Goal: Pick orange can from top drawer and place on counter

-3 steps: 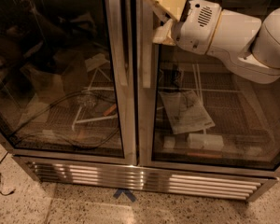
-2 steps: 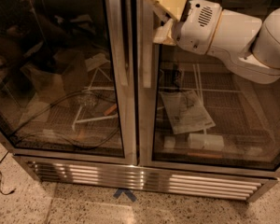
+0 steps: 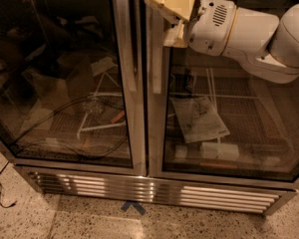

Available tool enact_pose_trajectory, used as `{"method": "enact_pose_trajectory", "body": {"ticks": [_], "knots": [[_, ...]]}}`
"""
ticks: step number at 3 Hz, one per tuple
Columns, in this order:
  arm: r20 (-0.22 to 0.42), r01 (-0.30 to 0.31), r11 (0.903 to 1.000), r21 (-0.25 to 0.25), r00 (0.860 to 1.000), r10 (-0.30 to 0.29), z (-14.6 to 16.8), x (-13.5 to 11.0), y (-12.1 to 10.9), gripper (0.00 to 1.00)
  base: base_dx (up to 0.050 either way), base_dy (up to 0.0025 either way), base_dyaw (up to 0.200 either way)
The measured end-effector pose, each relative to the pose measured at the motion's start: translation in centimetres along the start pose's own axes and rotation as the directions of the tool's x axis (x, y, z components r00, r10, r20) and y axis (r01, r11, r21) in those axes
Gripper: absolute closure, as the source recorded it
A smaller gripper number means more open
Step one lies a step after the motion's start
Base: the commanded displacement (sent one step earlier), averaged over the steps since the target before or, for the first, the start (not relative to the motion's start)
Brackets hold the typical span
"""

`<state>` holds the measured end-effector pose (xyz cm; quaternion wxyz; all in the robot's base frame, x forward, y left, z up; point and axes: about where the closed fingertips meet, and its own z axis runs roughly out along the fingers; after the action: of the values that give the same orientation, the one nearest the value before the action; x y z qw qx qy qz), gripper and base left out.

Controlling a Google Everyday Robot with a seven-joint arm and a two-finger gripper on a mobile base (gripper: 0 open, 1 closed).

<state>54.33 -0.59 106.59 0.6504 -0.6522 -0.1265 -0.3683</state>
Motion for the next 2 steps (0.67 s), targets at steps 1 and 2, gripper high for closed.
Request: {"method": "enact_pose_trajectory", "body": {"ticks": [1, 2], "knots": [[0.016, -0.001, 1.0, 0.006, 1.0, 0.001, -0.2, -0.17, -0.09, 0.46, 0.0, 0.0, 0.0], [0.016, -0.001, 1.0, 0.006, 1.0, 0.001, -0.56, 0.13, 0.19, 0.69, 0.0, 0.0, 0.0]]}}
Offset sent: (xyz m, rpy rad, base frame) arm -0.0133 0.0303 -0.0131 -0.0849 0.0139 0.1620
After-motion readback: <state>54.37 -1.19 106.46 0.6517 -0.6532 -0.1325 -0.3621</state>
